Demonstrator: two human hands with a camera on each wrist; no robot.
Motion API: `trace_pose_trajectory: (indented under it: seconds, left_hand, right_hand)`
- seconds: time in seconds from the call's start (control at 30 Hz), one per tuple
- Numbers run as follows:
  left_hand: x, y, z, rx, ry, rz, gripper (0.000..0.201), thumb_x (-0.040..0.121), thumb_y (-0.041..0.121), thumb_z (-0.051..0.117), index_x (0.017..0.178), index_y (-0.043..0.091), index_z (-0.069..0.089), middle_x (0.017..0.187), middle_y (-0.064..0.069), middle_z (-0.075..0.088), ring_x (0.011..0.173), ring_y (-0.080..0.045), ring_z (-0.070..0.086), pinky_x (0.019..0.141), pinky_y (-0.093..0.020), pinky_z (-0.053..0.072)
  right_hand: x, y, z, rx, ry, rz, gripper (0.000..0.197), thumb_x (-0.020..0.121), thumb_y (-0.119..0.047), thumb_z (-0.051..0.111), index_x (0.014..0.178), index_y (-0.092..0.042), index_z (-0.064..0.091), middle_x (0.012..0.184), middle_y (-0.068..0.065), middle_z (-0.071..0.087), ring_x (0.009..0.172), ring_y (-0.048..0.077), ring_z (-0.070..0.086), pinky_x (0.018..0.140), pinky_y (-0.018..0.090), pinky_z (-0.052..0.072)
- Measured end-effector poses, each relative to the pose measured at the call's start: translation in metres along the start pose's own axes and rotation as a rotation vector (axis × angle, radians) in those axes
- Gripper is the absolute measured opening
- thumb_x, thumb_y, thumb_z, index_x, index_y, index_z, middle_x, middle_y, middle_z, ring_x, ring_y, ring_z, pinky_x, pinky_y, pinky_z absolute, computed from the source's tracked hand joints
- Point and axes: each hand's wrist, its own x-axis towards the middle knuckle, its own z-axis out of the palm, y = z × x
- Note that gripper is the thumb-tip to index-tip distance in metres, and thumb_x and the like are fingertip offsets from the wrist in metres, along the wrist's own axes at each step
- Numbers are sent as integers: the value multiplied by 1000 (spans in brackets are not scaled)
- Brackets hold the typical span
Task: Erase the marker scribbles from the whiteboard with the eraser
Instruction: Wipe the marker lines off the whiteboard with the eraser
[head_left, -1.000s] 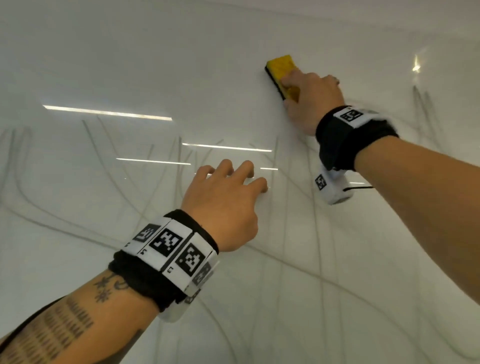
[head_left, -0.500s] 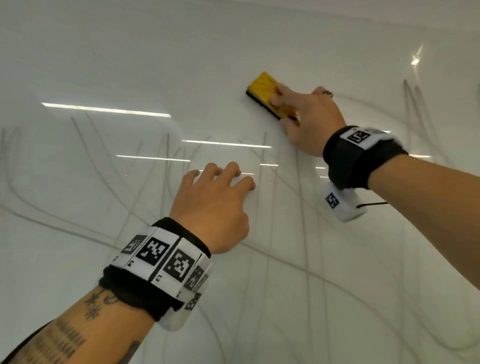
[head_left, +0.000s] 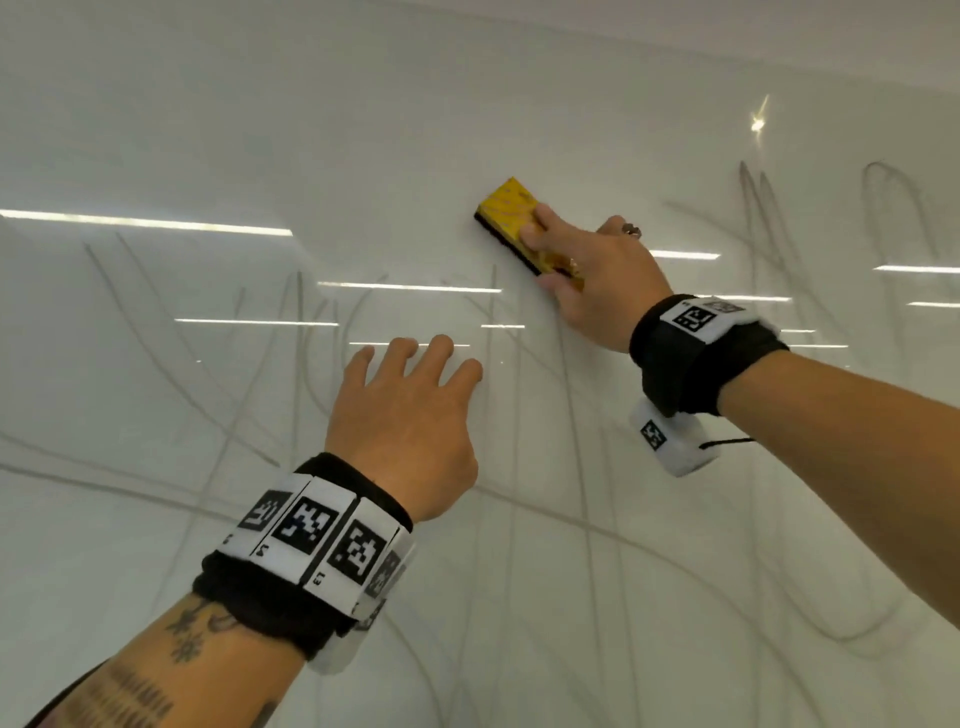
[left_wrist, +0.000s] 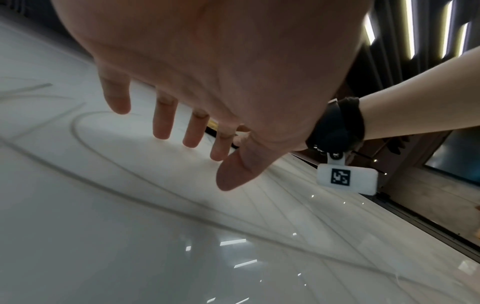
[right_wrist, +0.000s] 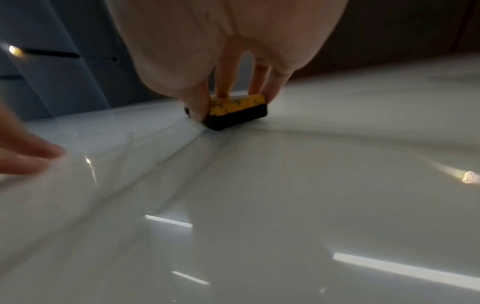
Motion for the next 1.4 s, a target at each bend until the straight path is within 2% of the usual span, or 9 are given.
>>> trace_pose_trajectory:
  seconds: [0.1, 0.3, 0.43, 0.57, 0.8, 0.97, 1.1, 1.23, 1.4]
  left_hand:
    - [0, -1, -4, 2, -24, 6, 65, 92, 38, 44, 151, 40, 16, 161, 10, 8, 150, -21, 6, 122, -49, 8]
    - [1, -5, -10, 10, -41, 6, 63, 93, 37, 43, 150, 43, 17, 160, 12, 11, 148, -18, 10, 122, -47, 9]
    - [7, 9, -7, 28, 20, -62, 55, 90, 38, 45, 141, 40, 26, 148, 10, 22, 140, -21, 22, 120, -51, 13]
    - [25, 26, -9, -4, 111, -205, 40, 88, 39, 47, 127, 34, 39, 130, 7, 33, 126, -24, 34, 115, -56, 19]
    - [37, 24, -1, 5, 144, -243, 57, 86, 31, 50, 140, 19, 36, 138, -2, 37, 122, -28, 39, 90, -45, 43]
    - [44, 33, -7, 75, 121, -275, 52, 86, 32, 49, 134, 15, 40, 129, -6, 42, 111, -31, 44, 75, -40, 39]
    - [52, 56, -14, 130, 146, -343, 50, 85, 35, 47, 130, 13, 44, 125, -6, 45, 110, -32, 48, 91, -50, 39]
    - [52, 99, -17, 162, 313, -102, 52, 82, 30, 54, 129, 10, 50, 128, -10, 49, 109, -33, 50, 95, -54, 38]
    - [65, 163, -23, 23, 254, 148, 51, 87, 42, 45, 136, 27, 41, 137, 4, 41, 122, -23, 43, 97, -42, 36]
  right_hand:
    - [13, 36, -21, -82, 36, 106, 50, 99, -26, 58, 146, -39, 47, 154, -1, 48, 121, 43, 48, 106, 40, 39]
    - [22, 128, -57, -58, 216, 697, 46, 98, -24, 54, 144, -33, 50, 136, 17, 54, 120, 44, 55, 104, 44, 48]
    - [7, 110, -44, -77, 134, 480, 47, 101, -26, 50, 147, -32, 45, 136, 17, 58, 122, 45, 50, 99, 40, 42]
    - [-22, 121, -43, -77, 79, 156, 49, 100, -26, 57, 147, -35, 47, 154, -10, 46, 126, 42, 44, 107, 43, 37]
    - [11, 206, -85, -47, 253, 681, 46, 97, -21, 55, 141, -34, 54, 133, 17, 59, 114, 40, 60, 97, 35, 48]
    - [3, 183, -65, -59, 164, 473, 47, 101, -17, 47, 147, -26, 45, 133, 18, 59, 124, 44, 49, 103, 39, 40]
    - [-4, 209, -74, -110, 127, 352, 47, 102, -26, 52, 147, -36, 46, 151, 3, 50, 133, 41, 40, 107, 38, 36]
    - [18, 230, -96, -32, 223, 591, 45, 97, -22, 55, 139, -36, 54, 139, 16, 52, 120, 40, 55, 90, 28, 39]
    - [-14, 191, -67, -25, 77, 284, 48, 99, -27, 52, 145, -36, 48, 141, 13, 57, 128, 44, 47, 108, 42, 40]
